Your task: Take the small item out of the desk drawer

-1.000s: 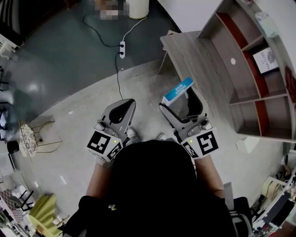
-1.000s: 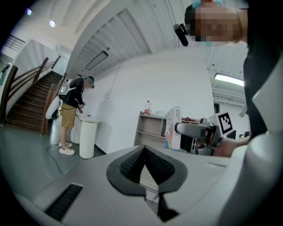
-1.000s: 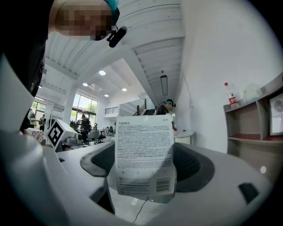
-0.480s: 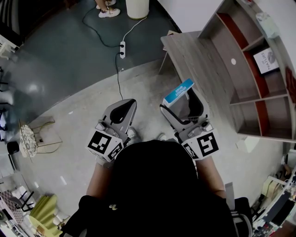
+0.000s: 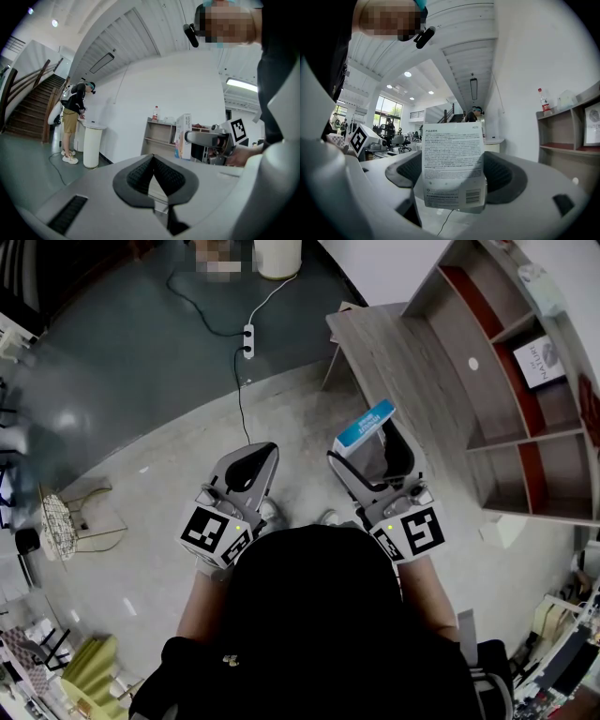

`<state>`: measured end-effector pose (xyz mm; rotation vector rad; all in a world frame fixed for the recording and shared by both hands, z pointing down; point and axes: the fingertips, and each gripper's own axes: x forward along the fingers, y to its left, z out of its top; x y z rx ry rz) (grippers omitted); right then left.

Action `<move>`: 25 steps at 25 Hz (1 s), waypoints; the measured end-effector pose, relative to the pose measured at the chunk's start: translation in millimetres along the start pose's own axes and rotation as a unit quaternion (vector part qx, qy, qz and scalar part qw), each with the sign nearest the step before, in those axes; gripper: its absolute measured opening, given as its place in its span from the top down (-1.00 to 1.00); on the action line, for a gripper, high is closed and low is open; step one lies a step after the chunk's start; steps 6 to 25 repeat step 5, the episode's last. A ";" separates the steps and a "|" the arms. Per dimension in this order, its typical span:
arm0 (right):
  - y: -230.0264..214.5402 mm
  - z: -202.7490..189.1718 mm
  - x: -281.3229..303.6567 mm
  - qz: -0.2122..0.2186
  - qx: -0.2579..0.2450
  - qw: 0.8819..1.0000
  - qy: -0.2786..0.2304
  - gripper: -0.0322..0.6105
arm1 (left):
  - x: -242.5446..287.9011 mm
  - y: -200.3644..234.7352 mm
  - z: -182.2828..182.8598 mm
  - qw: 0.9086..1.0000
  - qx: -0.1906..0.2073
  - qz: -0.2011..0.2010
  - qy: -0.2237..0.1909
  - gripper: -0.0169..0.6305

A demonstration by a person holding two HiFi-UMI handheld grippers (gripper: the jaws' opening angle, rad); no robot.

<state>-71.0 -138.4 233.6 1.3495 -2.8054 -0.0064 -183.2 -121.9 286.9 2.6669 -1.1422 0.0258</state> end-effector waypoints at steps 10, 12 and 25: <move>-0.8 -1.3 -1.8 -0.004 0.000 1.000 0.002 -0.35 | -1.5 -0.6 -0.7 1.000 0.000 0.001 0.000 0.92; -0.8 -1.3 -1.8 -0.004 0.000 1.000 0.002 -0.35 | -1.5 -0.6 -0.7 1.000 0.000 0.001 0.000 0.92; -0.8 -1.3 -1.8 -0.004 0.000 1.000 0.002 -0.35 | -1.5 -0.6 -0.7 1.000 0.000 0.001 0.000 0.92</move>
